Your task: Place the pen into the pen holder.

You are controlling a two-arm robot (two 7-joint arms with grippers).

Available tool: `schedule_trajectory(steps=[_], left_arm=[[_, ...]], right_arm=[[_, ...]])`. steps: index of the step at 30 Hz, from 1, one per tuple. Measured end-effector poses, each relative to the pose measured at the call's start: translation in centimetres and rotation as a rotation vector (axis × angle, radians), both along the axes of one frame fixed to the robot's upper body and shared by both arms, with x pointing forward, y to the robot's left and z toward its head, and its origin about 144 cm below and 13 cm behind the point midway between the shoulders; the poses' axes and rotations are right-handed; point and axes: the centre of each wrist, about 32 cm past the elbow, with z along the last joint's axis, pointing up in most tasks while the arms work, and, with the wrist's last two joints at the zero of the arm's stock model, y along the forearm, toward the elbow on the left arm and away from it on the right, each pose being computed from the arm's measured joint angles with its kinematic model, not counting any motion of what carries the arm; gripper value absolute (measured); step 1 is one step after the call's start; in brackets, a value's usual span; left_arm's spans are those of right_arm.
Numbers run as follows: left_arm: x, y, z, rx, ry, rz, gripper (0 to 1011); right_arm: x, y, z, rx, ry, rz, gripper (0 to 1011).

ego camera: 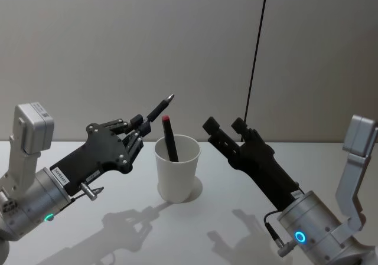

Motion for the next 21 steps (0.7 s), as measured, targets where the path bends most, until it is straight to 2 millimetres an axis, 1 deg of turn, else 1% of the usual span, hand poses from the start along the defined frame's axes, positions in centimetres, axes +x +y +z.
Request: schedule_trajectory(steps=[5,10,14,21], left_arm=[[0.0,-0.1,-0.1,0.003,-0.004,-0.002,146],[0.0,-0.1,-0.1,0.005,-0.006,-0.003,146],[-0.1,-0.1,-0.1,0.006,-0.008,-0.004,147],[-0.1,-0.1,-0.2,0.007,-0.009,-0.005,146]], right_arm=[[0.2,0.4,0.2,0.048,-0.001,0.020,1001],[0.5,1.0,0.2,0.054,0.018,0.024,1001],[0.8,1.7,0.1,0.054,0.051,0.023,1001],[1.6,3.9,0.0,0.064,0.126,0.022,1001]])
